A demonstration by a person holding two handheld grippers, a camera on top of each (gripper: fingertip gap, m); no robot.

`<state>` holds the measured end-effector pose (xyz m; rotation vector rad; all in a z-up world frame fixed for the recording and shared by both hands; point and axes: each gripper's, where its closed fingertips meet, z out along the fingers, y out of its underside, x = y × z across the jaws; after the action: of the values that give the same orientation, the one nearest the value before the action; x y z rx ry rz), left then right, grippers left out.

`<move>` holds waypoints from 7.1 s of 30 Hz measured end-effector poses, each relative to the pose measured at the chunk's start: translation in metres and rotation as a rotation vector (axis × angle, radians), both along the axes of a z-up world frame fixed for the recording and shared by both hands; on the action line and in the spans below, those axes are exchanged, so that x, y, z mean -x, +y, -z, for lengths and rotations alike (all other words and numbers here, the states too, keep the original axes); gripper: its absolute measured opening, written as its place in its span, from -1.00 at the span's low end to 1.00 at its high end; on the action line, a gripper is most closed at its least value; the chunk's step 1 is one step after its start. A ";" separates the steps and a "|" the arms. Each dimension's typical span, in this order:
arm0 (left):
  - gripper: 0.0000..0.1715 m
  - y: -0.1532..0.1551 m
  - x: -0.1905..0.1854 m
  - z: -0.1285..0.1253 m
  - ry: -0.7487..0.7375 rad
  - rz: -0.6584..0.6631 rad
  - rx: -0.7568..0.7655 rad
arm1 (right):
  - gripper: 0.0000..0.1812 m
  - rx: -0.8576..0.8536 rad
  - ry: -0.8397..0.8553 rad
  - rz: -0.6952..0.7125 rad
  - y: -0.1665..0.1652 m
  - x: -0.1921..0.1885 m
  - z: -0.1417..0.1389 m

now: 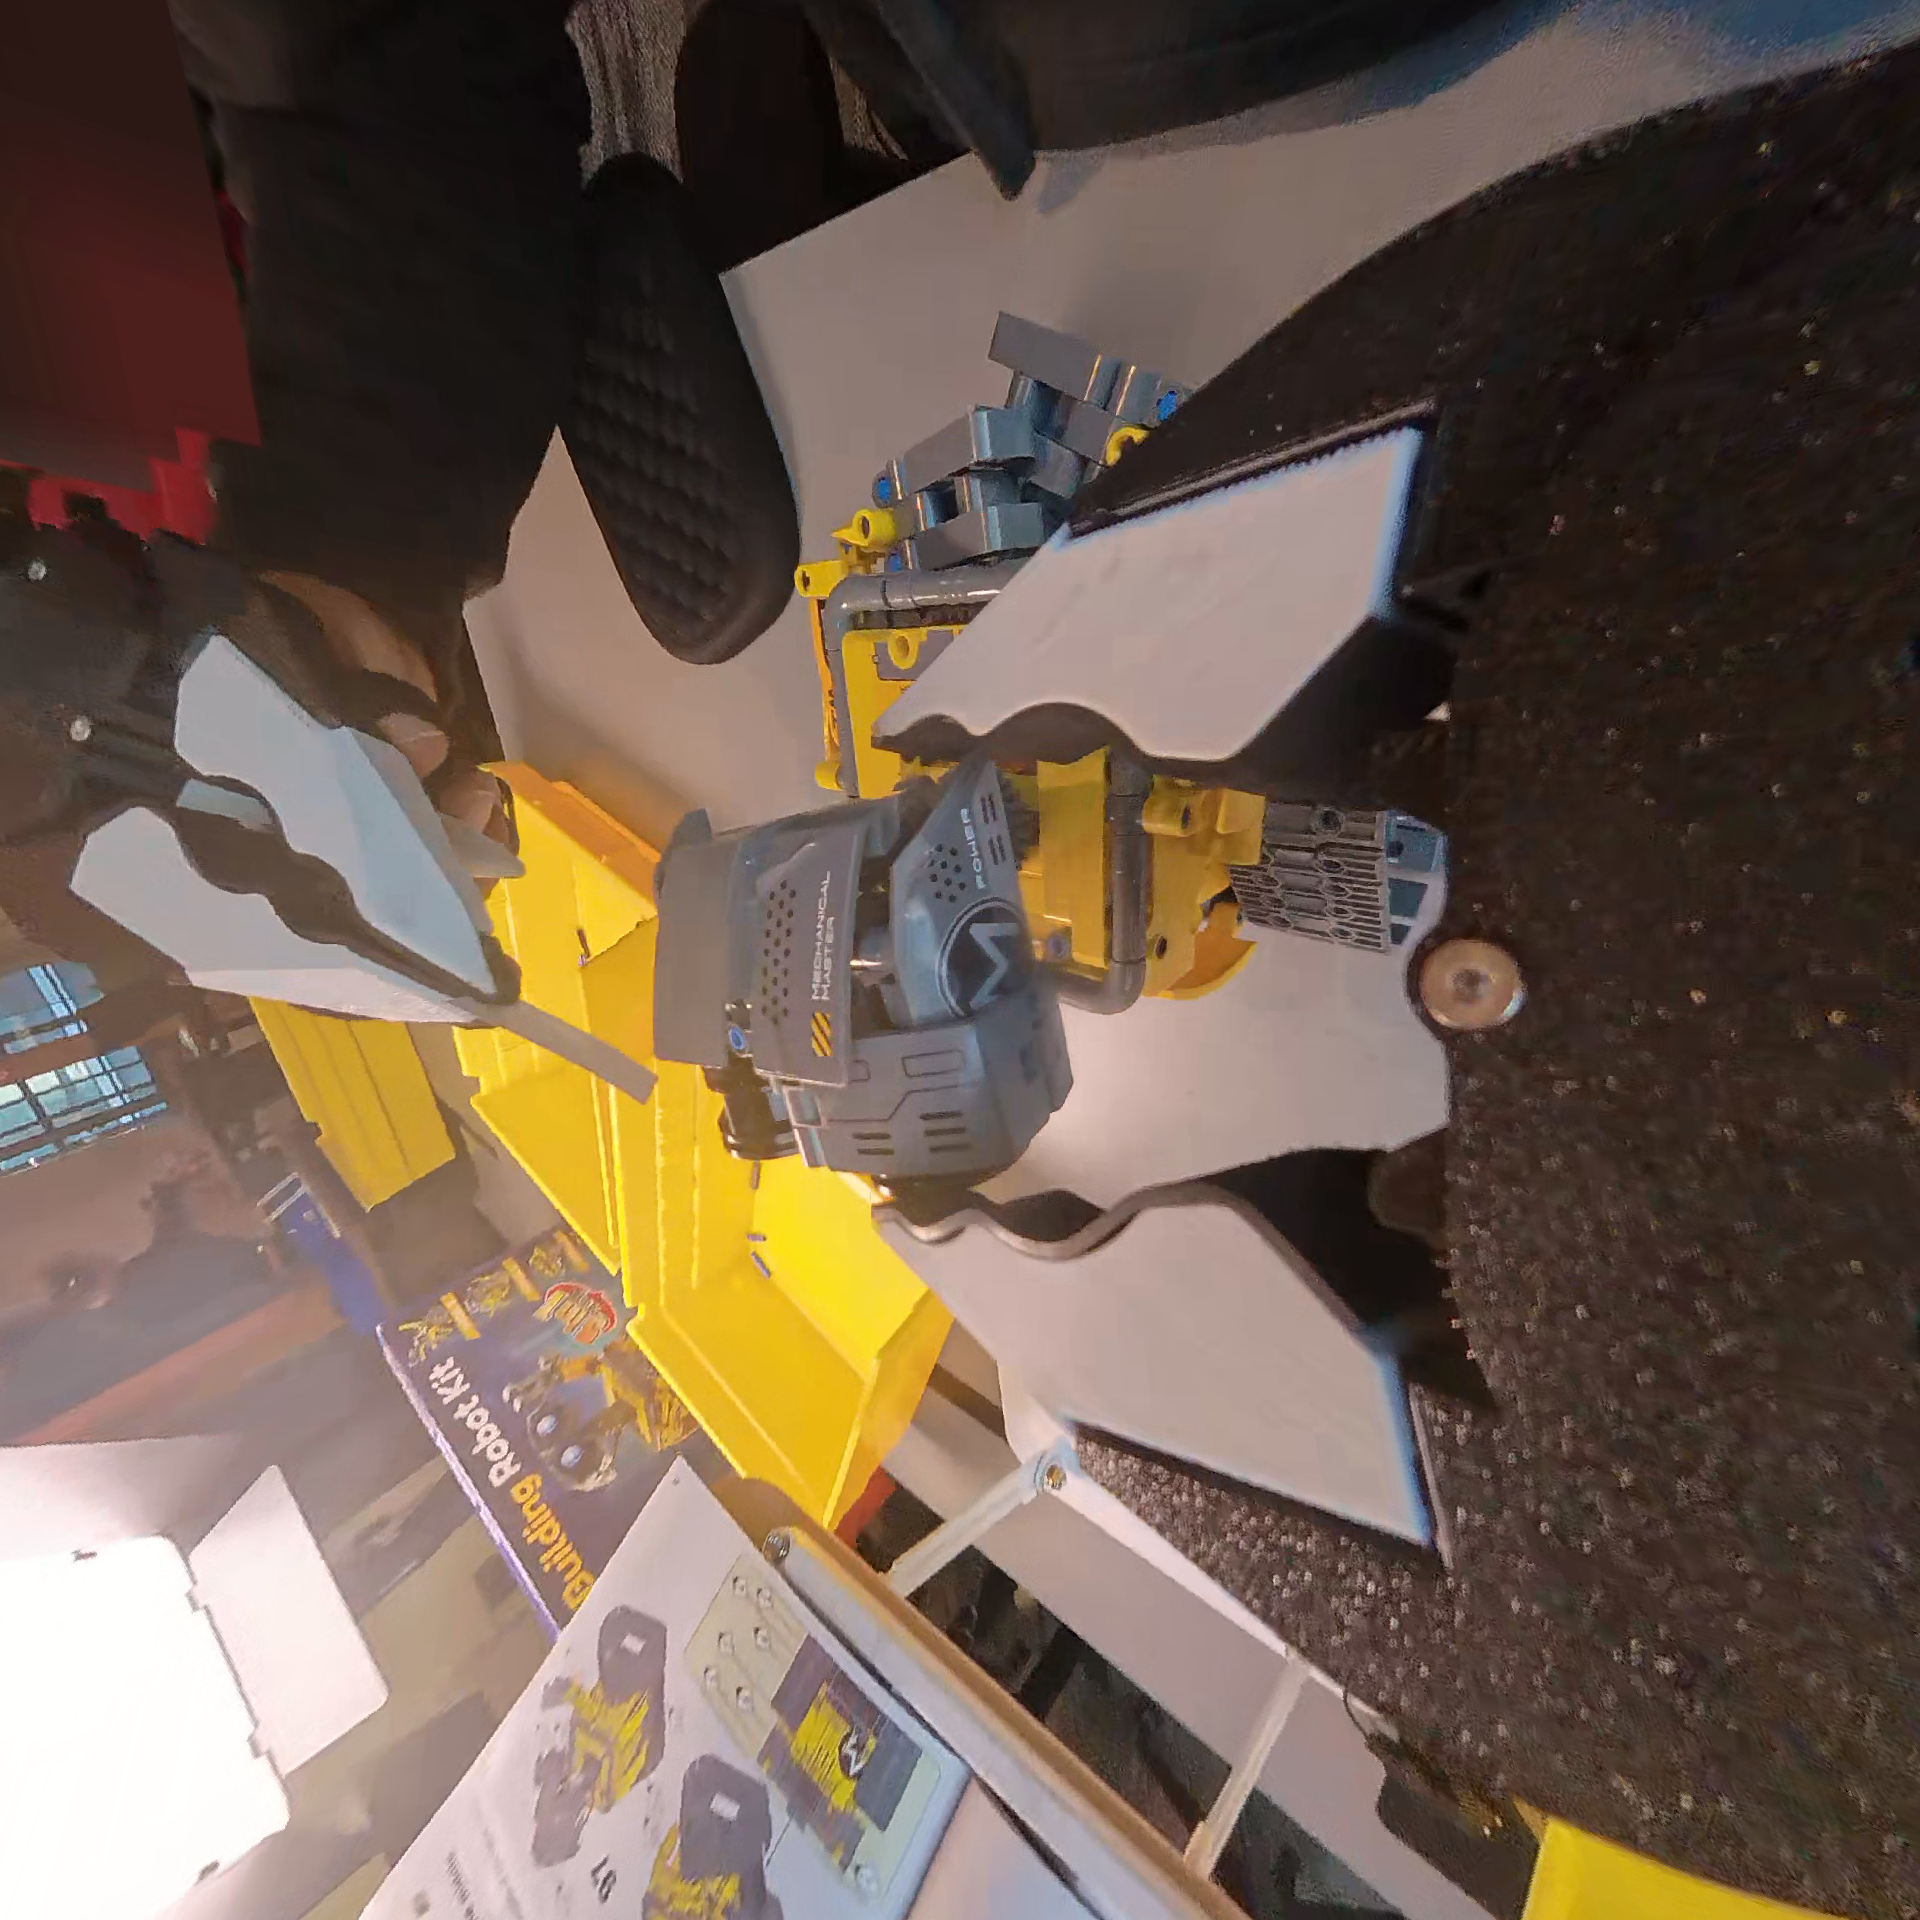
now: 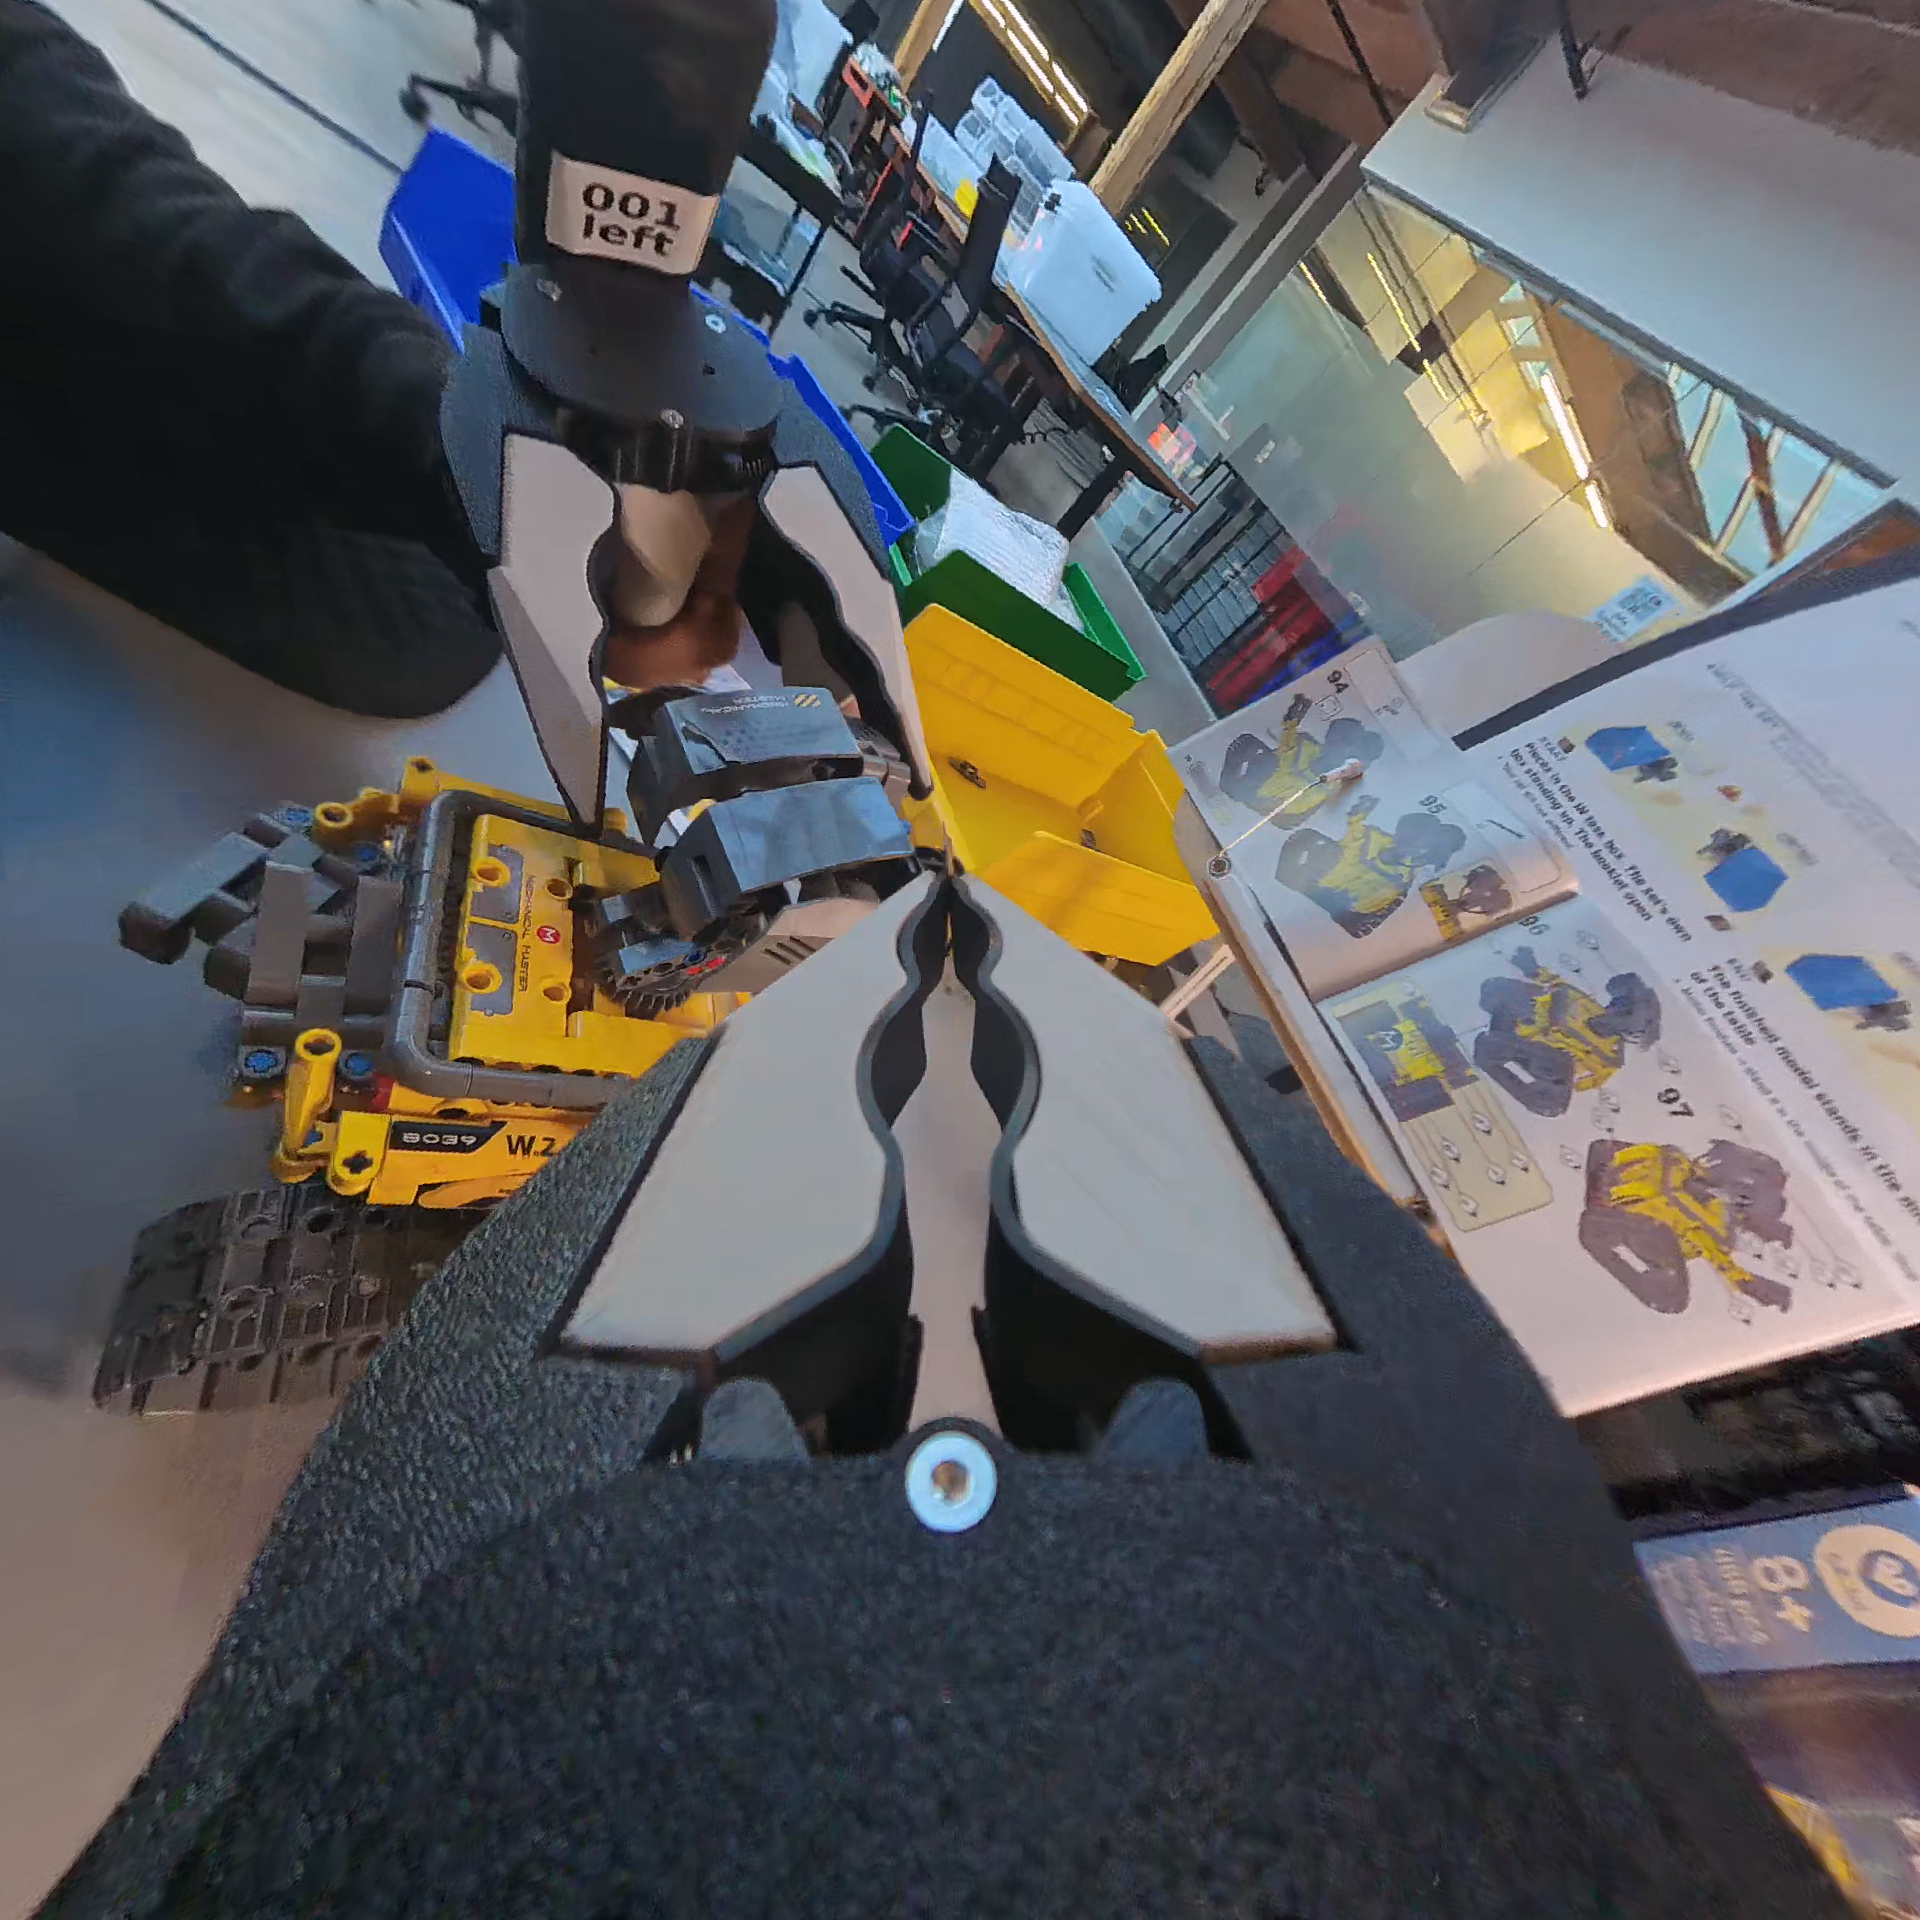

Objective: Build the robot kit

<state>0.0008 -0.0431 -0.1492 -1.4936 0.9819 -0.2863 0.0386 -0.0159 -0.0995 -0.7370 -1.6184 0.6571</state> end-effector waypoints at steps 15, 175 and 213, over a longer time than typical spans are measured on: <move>-0.04 -0.004 -0.002 -0.003 -0.020 0.010 -0.013 | -1.00 -0.665 0.037 0.191 -0.032 0.008 0.007; -0.05 -0.004 -0.007 0.001 -0.009 0.003 0.023 | -1.00 -0.761 0.017 0.331 -0.021 0.014 -0.019; -0.06 -0.002 -0.004 0.001 -0.023 -0.019 0.055 | -1.00 -0.830 -0.042 0.308 -0.036 0.012 0.009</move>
<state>0.0049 -0.0448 -0.1502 -1.5462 0.9476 -0.3183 0.0268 -0.0516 -0.1081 -0.3587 -1.5804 -0.2636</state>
